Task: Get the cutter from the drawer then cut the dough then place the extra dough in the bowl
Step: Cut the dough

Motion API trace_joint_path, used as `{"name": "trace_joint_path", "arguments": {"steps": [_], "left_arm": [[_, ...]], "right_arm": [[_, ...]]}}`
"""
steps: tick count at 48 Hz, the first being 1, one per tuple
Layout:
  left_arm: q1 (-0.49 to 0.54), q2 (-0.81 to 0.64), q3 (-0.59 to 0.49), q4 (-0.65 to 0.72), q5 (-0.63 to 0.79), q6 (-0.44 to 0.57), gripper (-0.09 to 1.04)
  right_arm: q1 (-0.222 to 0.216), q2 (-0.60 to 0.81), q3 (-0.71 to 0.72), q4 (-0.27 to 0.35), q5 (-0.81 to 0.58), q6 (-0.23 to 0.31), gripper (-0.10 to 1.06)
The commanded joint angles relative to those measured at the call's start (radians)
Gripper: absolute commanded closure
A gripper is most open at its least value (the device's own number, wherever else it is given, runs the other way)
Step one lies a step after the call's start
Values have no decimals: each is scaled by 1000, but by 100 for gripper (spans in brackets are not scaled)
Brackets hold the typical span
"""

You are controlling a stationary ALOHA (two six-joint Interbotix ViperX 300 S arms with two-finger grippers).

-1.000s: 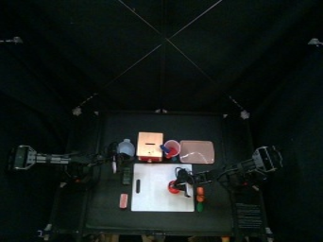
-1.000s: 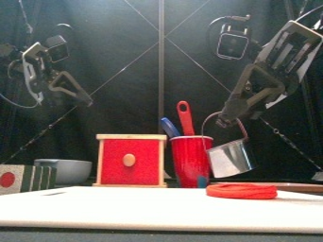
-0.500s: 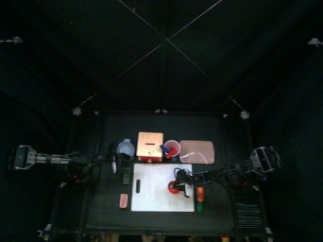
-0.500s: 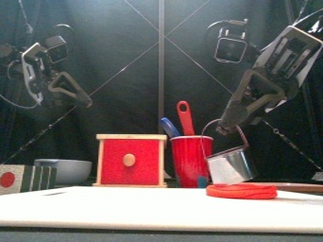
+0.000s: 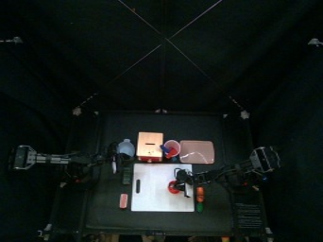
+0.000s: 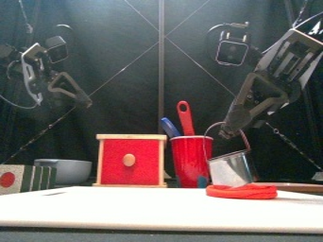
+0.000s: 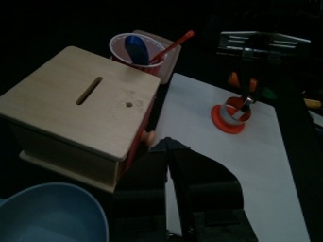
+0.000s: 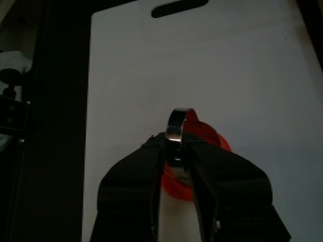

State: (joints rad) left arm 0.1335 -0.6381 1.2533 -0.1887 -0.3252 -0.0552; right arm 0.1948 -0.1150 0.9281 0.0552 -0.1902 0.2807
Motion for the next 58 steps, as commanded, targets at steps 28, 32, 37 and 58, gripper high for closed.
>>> {"name": "trace_joint_path", "arguments": {"steps": [28, 32, 37, 58], "left_arm": [[-2, 0, -11, 2, -9, 3, 57], [-2, 0, -8, 2, -9, 5, 57], [-2, 0, -5, 2, -9, 5, 57], [-2, 0, -3, 8, -5, 8, 57]], "right_arm": [[0, -17, -21, -2, 98, 0, 20], [0, -23, -25, -3, 112, 0, 16], [2, -43, -25, -5, 127, -2, 11], [17, -241, 2, -20, 212, -14, 3]]}}
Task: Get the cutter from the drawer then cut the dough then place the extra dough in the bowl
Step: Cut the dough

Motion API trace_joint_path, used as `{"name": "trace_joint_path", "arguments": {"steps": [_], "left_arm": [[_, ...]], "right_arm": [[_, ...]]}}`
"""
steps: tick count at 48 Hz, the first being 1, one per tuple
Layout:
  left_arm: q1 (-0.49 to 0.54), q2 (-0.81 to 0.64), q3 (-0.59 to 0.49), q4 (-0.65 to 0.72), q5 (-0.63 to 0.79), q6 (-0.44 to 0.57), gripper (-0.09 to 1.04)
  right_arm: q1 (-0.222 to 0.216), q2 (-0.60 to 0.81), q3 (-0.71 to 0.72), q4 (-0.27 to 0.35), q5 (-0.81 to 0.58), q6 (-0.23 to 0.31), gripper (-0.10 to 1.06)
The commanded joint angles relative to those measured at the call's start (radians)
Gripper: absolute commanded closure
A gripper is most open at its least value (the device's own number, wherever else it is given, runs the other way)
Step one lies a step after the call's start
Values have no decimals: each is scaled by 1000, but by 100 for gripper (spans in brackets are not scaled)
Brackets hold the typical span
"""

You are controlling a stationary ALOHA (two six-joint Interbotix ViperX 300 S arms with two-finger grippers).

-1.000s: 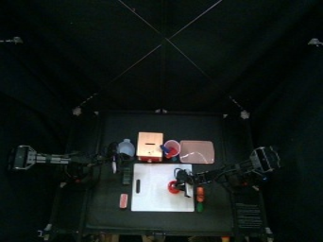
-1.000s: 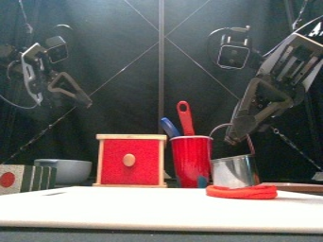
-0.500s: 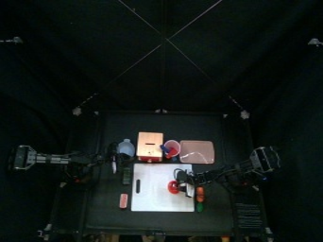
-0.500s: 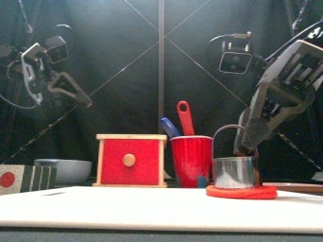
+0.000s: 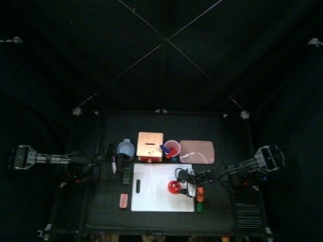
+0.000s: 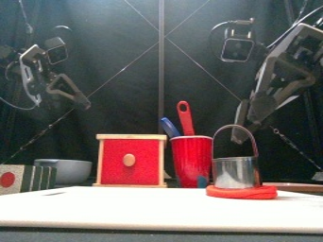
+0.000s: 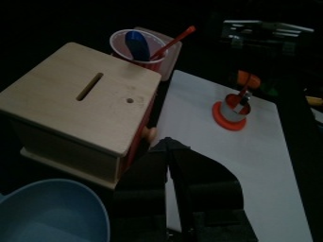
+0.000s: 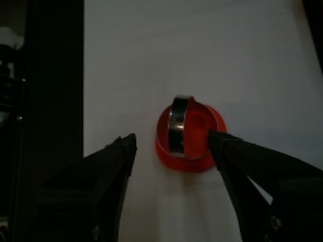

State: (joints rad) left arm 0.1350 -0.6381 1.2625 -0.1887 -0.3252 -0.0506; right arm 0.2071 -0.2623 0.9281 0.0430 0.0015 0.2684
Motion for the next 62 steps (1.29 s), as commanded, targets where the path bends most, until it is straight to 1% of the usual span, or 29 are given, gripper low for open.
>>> {"name": "trace_joint_path", "arguments": {"steps": [1, 9, 11, 16, 18, 20, 23, 27, 31, 36, 41, 46, 52, 57, 62], "left_arm": [[-3, -2, -12, 9, -5, 5, 57], [-3, 0, -18, 37, -6, 3, 56], [-3, 0, -20, 46, -9, 3, 55], [-3, 0, -31, 63, -9, 5, 53], [-3, -2, -34, 69, -9, 5, 52], [-2, -2, -37, 74, -11, 6, 51], [3, -2, -41, 81, -23, 6, 50], [5, -2, -40, 86, -64, 6, 50], [-2, 0, -29, 89, -124, 6, 50], [-8, 2, -15, 100, -192, 6, 50], [-49, 15, -11, 112, -230, 6, 50], [-87, 44, -17, 112, -236, 6, 50], [-107, 98, -32, 110, -245, 5, 50], [-106, 149, -57, 112, -252, 8, 50], [-107, 192, -75, 118, -258, 8, 50]], "right_arm": [[5, -112, 3, -12, 25, -2, 3], [5, -264, 43, -63, 23, 0, 3], [0, -301, 51, -64, 12, 15, 3], [-8, -397, 52, -40, -35, 6, 3], [-20, -428, 54, -43, -44, -6, 3], [-43, -457, 57, -54, -52, -3, 3], [-86, -500, 66, -61, -58, 17, 3], [-115, -538, 86, -38, -60, 15, 3], [-130, -558, 115, -12, -71, 14, 4], [-130, -560, 163, 6, -110, 14, 4], [-137, -561, 216, 9, -163, 12, 4], [-138, -565, 259, 9, -230, 12, 4], [-141, -565, 302, -2, -288, -2, 4], [-170, -566, 308, -37, -288, -14, 4], [-198, -565, 311, -58, -288, -31, 4]]}}
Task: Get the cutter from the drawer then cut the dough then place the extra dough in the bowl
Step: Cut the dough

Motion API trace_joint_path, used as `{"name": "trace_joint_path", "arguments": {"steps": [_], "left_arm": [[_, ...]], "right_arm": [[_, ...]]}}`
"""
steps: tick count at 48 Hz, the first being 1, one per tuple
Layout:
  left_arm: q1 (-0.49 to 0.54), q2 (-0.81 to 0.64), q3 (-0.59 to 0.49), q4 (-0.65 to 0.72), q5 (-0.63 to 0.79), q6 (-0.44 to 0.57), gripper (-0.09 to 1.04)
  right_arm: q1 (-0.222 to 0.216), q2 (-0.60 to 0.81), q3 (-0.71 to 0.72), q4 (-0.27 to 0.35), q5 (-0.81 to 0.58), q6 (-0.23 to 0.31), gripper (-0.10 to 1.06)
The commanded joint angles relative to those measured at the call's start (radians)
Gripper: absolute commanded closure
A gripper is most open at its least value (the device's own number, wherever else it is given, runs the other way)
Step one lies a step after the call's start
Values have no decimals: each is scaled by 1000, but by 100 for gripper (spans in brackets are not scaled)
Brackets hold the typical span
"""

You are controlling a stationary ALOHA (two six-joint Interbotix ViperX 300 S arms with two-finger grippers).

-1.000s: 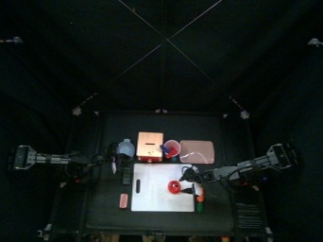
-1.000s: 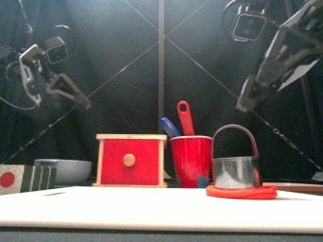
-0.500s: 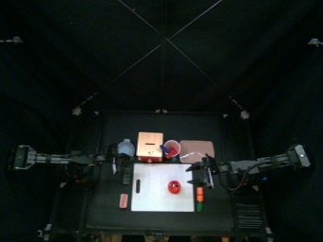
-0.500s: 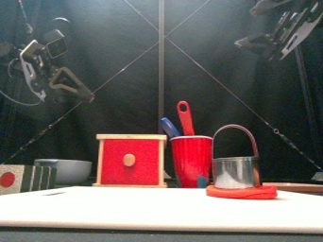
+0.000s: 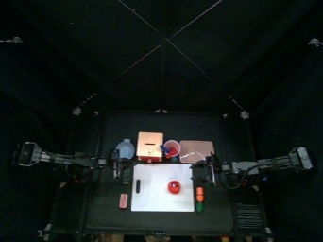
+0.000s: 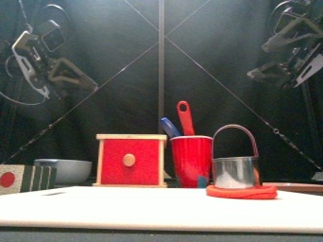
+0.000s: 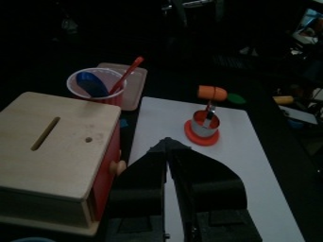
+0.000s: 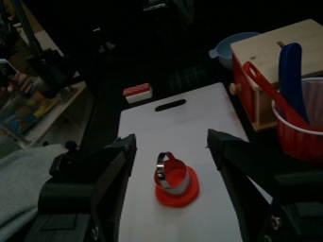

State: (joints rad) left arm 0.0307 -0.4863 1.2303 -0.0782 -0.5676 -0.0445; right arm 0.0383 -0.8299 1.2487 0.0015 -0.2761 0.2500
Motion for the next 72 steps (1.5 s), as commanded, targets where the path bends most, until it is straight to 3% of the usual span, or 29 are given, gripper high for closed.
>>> {"name": "trace_joint_path", "arguments": {"steps": [1, 9, 21, 28, 44, 57, 64, 72], "left_arm": [[-5, 46, -48, 8, -15, 2, 50], [-14, 114, -63, 21, -40, 2, 50], [-15, 164, -67, 34, -115, 2, 50], [-20, 173, -69, 34, -118, 0, 50], [-43, 198, -74, 32, -126, 0, 50], [-61, 267, -101, 38, -130, 2, 50], [-60, 308, -129, 38, -137, 3, 50], [-57, 342, -155, 55, -137, 5, 50]], "right_arm": [[-37, 3, -9, -20, -12, -17, 4], [-54, 2, 0, -38, -11, -23, 4], [-163, 0, 31, -80, -8, -28, 4], [-178, 0, 35, -83, -8, -28, 4], [-127, 2, 100, 8, -87, -28, 4], [-35, 41, 121, 100, -97, -32, 4], [-31, 41, 78, 66, -84, -25, 4], [-23, 43, -44, 48, 60, -18, 4]]}}
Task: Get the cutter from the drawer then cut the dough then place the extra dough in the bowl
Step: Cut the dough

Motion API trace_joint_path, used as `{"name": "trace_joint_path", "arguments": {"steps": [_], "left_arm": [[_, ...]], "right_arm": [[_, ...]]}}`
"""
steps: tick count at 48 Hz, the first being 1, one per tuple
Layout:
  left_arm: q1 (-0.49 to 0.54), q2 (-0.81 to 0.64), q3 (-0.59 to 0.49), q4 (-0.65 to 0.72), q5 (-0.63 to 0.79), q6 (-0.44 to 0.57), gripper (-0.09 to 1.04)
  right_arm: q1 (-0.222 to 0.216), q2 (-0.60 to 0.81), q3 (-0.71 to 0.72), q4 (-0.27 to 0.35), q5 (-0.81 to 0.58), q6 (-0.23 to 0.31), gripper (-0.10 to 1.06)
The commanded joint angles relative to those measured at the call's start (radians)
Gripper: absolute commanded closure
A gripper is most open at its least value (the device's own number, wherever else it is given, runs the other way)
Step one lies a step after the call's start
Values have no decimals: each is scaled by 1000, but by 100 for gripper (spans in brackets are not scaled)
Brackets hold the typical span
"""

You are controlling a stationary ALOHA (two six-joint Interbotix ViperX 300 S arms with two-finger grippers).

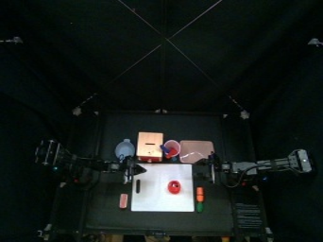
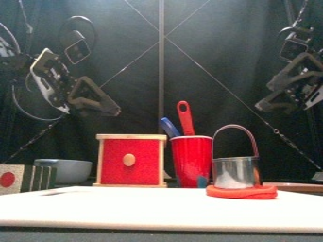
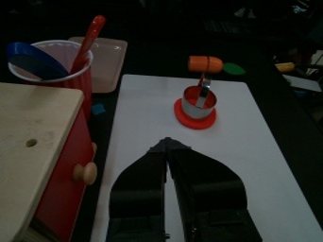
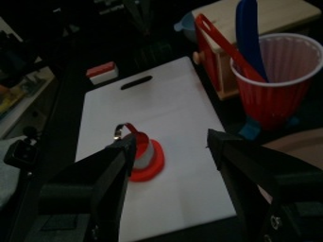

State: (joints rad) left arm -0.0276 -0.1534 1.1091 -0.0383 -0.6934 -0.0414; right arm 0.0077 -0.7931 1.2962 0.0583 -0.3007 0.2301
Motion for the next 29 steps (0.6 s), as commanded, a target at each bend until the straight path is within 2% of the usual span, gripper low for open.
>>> {"name": "trace_joint_path", "arguments": {"steps": [1, 6, 10, 22, 29], "left_arm": [[0, 12, -37, 17, -11, 2, 50], [2, 25, -43, 28, -11, 0, 50], [5, 31, -43, 28, -11, 0, 50], [5, 31, -43, 28, -11, 0, 50], [6, 31, -40, 28, -11, 0, 50]], "right_arm": [[11, 6, -112, -9, 114, -2, 4], [18, 8, -202, -28, 268, -8, 4], [23, 6, -247, -57, 316, -6, 4], [15, 0, -288, -206, 299, -6, 4], [20, 2, -242, -225, 161, -6, 4]]}}
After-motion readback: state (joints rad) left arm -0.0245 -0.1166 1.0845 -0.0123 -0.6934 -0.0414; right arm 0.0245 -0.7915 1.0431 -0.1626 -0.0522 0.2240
